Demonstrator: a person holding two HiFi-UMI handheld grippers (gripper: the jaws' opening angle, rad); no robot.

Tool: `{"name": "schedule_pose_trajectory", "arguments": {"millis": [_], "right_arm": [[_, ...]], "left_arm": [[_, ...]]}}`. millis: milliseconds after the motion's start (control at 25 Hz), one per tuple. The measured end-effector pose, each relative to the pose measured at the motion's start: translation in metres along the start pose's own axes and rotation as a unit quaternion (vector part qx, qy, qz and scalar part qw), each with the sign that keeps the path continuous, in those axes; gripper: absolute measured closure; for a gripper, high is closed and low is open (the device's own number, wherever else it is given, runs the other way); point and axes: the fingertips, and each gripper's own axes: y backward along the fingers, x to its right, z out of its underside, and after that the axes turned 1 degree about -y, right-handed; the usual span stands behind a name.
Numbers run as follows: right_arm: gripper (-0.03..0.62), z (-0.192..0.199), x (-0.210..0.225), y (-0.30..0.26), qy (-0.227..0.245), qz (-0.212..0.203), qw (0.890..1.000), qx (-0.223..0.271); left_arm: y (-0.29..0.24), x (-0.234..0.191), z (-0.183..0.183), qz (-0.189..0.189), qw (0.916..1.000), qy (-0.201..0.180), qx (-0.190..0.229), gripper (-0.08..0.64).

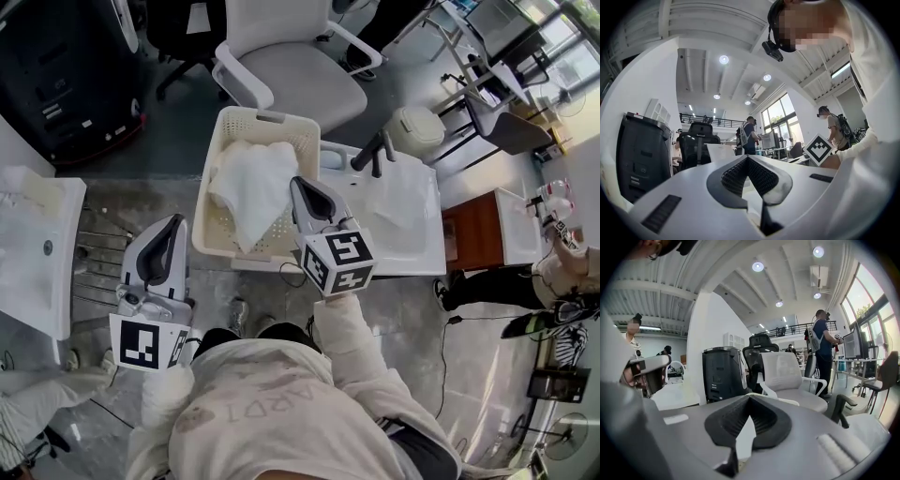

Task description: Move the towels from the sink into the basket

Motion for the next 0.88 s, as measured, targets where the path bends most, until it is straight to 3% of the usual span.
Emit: {"name": "schedule_pose_trajectory", "arguments": {"millis": [880], "right_arm": [[0.583, -0.033, 0.003, 0.104, 0.005, 0.039, 0.995, 0.087]], "left_arm": [[-0.001, 0.042, -0.022, 0.039, 0.9991, -0.003, 0.018, 0.555]]}}
